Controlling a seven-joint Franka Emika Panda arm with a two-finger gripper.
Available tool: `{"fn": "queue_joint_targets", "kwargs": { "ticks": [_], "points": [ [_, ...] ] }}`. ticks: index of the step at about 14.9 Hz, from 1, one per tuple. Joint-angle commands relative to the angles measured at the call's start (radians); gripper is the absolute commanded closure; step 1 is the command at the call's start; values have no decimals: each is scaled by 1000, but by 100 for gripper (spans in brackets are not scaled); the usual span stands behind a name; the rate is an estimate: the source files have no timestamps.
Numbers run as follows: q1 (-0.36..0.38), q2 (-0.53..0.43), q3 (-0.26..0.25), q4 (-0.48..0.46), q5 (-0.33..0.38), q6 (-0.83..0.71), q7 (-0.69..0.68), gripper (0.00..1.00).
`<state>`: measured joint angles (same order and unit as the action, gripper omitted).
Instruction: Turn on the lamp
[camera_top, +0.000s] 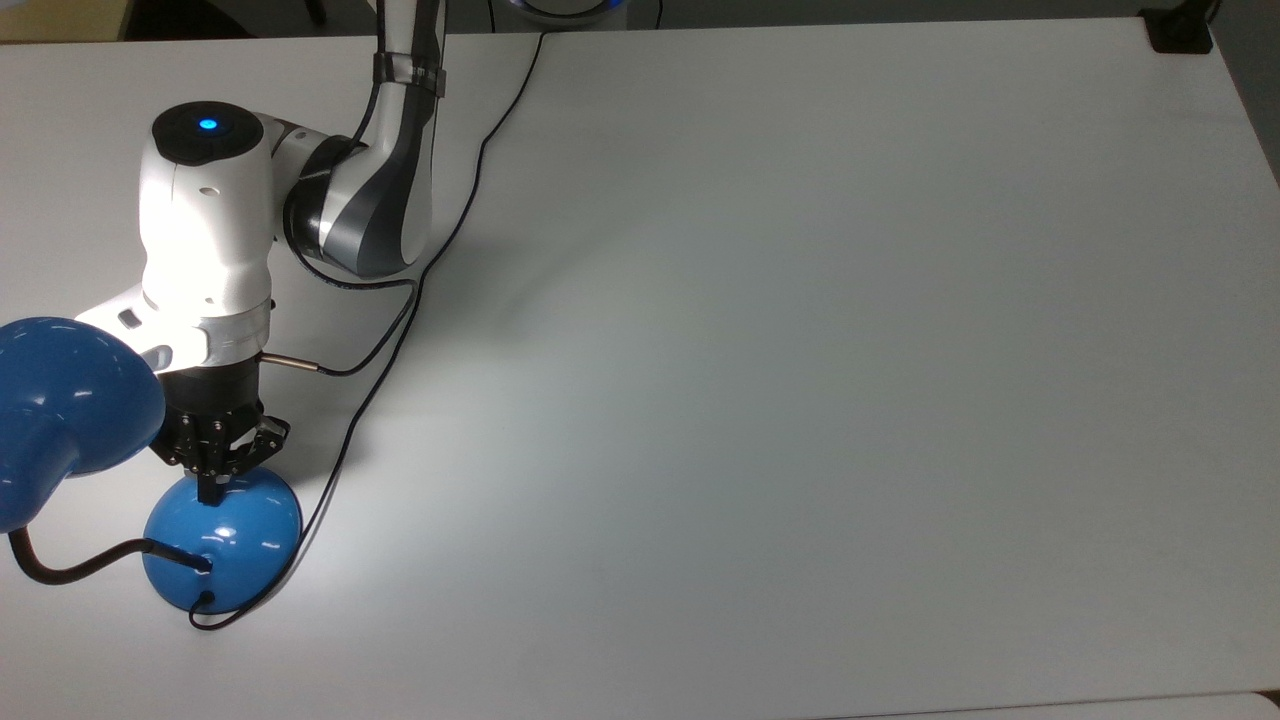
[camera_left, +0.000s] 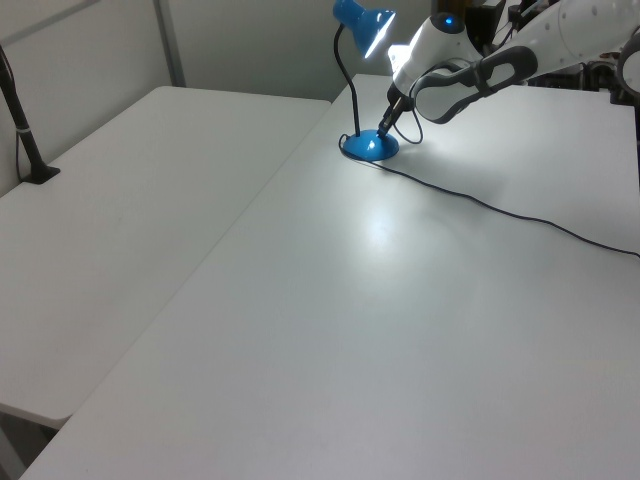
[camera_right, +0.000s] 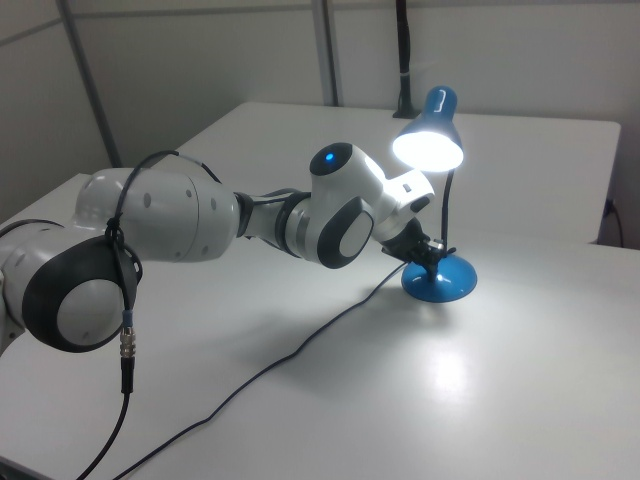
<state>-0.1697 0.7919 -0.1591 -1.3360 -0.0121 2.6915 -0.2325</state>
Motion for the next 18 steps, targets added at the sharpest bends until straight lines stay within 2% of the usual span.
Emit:
{"fn": "queue_joint_targets", "kwargs": {
  "ticks": [1,3,5,8,10,11,12,13,14,16,18],
  "points": [
    [6,-106,7,-63,27,1,1,100],
    [9,-227,45,-187,26,-10,57,100],
    [16,-342,61,-267,24,-146,103,100],
    [76,-471,62,-279,14,-482,192,100],
    [119,-542,62,-278,9,-658,249,92],
    [136,-577,62,-278,11,-753,249,80],
    [150,-608,62,-278,9,-845,242,64],
    [165,-638,62,-279,9,-918,228,42],
    [179,-667,61,-281,9,-981,216,0],
    [185,-723,58,-285,9,-1061,197,0],
    [190,-743,50,-292,11,-1075,214,0]
  ]
}}
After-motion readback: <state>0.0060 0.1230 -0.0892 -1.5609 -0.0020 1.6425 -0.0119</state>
